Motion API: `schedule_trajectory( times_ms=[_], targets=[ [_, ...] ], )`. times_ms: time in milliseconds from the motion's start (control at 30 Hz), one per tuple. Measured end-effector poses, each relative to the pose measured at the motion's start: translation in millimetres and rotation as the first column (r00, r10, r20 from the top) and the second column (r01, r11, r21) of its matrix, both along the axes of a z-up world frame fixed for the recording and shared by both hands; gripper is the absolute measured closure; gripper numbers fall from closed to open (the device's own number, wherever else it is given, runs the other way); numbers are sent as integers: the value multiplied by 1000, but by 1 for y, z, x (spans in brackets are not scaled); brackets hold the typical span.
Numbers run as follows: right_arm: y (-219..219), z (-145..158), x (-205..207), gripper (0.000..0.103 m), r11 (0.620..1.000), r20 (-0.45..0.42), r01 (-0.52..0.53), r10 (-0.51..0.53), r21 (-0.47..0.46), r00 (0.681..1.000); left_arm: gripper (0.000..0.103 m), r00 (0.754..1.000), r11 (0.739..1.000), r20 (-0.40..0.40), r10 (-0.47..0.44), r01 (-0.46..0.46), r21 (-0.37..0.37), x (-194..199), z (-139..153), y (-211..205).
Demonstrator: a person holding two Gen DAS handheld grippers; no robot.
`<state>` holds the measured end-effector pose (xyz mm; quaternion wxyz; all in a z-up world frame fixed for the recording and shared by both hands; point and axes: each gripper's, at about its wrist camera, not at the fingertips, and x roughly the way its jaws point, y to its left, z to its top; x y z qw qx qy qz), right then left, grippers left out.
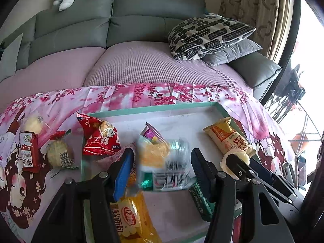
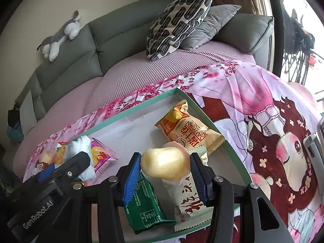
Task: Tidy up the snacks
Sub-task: 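Open both tools to drop the jelly cup and biscuit pack into the tray, then move both open tools back over the remaining snacks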
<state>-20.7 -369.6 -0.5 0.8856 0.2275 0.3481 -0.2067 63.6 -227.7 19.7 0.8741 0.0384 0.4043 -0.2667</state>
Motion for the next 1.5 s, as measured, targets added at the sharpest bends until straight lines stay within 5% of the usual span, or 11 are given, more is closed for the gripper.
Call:
schedule_trajectory(
  times_ms=[400, 600, 667, 900, 1100, 1167, 1500],
  targets=[
    [2, 0, 1, 50, 1000, -16, 2, -2, -25, 1000, 32, 997, 997, -18, 79, -79, 20, 5, 6, 17],
    [6, 2, 4, 41, 998, -42, -3, 1, -63, 999, 31, 992, 992, -16, 124, -123, 37, 9, 7, 26],
    [7, 3, 4, 38, 997, -47, -3, 0, -73, 999, 21, 989, 988, -18, 148, -147, 39, 11, 6, 29],
    [9, 3, 7, 14, 993, -80, -14, 5, -117, 997, 12, 970, 967, 24, 242, -243, 74, 16, 7, 42],
    [11, 4, 7, 11, 992, -76, -21, 12, -122, 997, 11, 950, 943, 61, 306, -312, 116, 20, 4, 51],
    [13, 4, 8, 7, 991, -80, -24, 14, -128, 997, 0, 943, 934, 60, 326, -331, 132, 22, 1, 54],
    [11, 3, 7, 0, 991, -87, -21, 10, -129, 996, 0, 928, 915, 65, 367, -373, 151, 26, -4, 60]
  ],
)
